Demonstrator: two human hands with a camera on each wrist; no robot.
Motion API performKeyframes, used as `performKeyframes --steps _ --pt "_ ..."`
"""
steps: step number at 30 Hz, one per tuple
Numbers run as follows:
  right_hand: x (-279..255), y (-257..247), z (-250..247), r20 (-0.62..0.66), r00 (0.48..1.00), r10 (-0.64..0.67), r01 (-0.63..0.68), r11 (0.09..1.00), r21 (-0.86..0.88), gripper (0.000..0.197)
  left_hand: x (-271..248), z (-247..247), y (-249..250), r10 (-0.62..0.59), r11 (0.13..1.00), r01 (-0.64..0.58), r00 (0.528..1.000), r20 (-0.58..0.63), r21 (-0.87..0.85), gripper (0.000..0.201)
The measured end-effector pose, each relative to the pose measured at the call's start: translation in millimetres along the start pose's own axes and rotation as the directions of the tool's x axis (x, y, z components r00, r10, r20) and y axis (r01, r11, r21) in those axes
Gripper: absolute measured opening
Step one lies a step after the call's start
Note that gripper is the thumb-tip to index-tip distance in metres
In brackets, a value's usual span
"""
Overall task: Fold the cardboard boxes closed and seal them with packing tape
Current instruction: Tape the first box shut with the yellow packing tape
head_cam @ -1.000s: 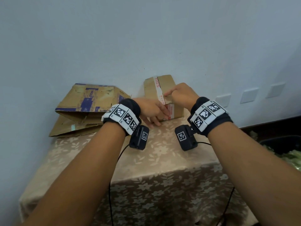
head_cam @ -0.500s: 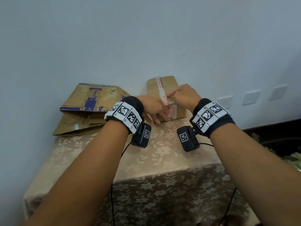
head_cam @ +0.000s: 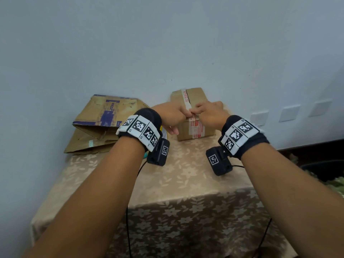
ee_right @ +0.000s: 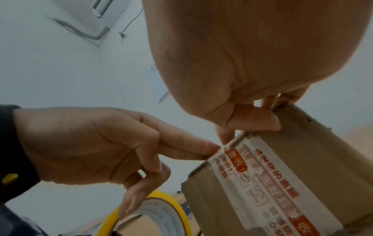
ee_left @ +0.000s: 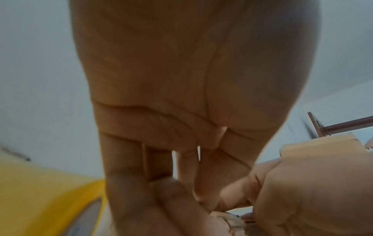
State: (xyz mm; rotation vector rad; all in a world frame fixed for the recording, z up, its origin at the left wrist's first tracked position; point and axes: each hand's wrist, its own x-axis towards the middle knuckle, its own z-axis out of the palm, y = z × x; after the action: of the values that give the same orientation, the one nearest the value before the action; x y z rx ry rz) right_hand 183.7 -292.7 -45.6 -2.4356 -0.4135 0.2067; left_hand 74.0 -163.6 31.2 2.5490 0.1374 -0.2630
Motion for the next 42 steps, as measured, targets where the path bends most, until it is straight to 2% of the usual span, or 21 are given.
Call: performKeyframes --steps 1,3,4,8,12,14,18,23,26,28,30,33,35,37,42 --pt "-6.1 -1.6 -1.8 0.013 1.0 -0.008 0.008 1.0 -0.012 0.056 -0.9 0.0 0.2 -0.007 1.0 0.006 0.999 0.031 0.026 0.052" --pt "-25.3 -10.5 -7.5 0.026 0.999 -0.046 0.046 0.999 -0.014 0.03 -2.2 0.6 1.9 -0.02 0.998 0.016 0.996 0.086 0.054 0.057" --pt "-33.8 -14.7 -10.3 0.028 0.998 -0.06 0.061 0.998 -0.024 0.026 -2.2 1.4 3.0 -0.026 0.998 0.019 0.993 0.113 0.064 0.058" --pt "-46.4 -19.1 -15.6 0.076 0.992 -0.105 0.116 0.983 -0.146 0.056 0.0 5.1 6.3 -0.034 0.992 0.016 0.989 0.141 0.125 0.057" --pt "-45.2 -22.0 -23.6 0.123 0.983 -0.138 0.158 0.973 -0.166 0.058 0.1 3.2 6.4 -0.02 0.993 0.006 0.993 0.118 0.121 0.054" --pt "-43.9 -23.7 -24.3 0.148 0.981 -0.123 0.149 0.972 -0.18 0.055 -1.8 -3.0 6.8 -0.008 0.999 0.006 0.998 0.063 0.047 0.051" --pt "-44.5 -28.6 -25.7 0.162 0.985 -0.06 0.088 0.981 -0.172 0.037 -6.6 -26.3 3.2 0.028 0.99 -0.05 0.985 -0.169 -0.131 0.045" --pt "-63.3 -46.1 -31.0 0.071 0.995 -0.074 0.08 0.994 -0.079 0.059 -20.1 -52.6 -19.6 -0.012 0.979 -0.071 0.917 -0.398 -0.193 0.026" --pt "-74.3 -63.8 -31.4 -0.045 0.978 -0.202 0.205 0.976 0.075 0.056 -27.4 -63.5 -38.3 -0.068 0.971 -0.043 0.892 -0.447 -0.234 0.025" --pt "-74.2 -75.0 -27.3 -0.062 0.969 -0.238 0.245 0.928 0.28 0.05 -29.5 -66.8 -49.1 -0.104 0.973 0.005 0.903 -0.418 -0.231 0.022" --pt "-72.7 -85.6 -20.4 0.045 0.977 -0.207 0.172 0.902 0.396 0.051 -31.8 -65.6 -57.5 -0.147 0.976 0.077 0.926 -0.348 -0.206 0.021" --pt "-73.3 -99.2 -6.4 0.274 0.952 -0.136 0.019 0.919 0.393 0.057 -36.2 -57.5 -65.3 -0.213 0.963 0.164 0.95 -0.228 -0.216 0.02" --pt "-76.5 -104.5 3.2 0.354 0.929 -0.107 -0.025 0.937 0.347 0.052 -40.7 -54.0 -68.9 -0.233 0.952 0.184 0.954 -0.187 -0.245 0.017" --pt "-78.8 -104.7 10.5 0.4 0.912 -0.089 -0.063 0.935 0.35 0.053 -42.4 -52.6 -70.3 -0.234 0.941 0.18 0.958 -0.167 -0.287 0.016" --pt "-72.2 -99.2 28.2 0.425 0.893 -0.152 -0.111 0.839 0.532 0.083 -47.1 -53.2 -75.3 -0.198 0.933 0.131 0.965 -0.172 -0.334 0.017"
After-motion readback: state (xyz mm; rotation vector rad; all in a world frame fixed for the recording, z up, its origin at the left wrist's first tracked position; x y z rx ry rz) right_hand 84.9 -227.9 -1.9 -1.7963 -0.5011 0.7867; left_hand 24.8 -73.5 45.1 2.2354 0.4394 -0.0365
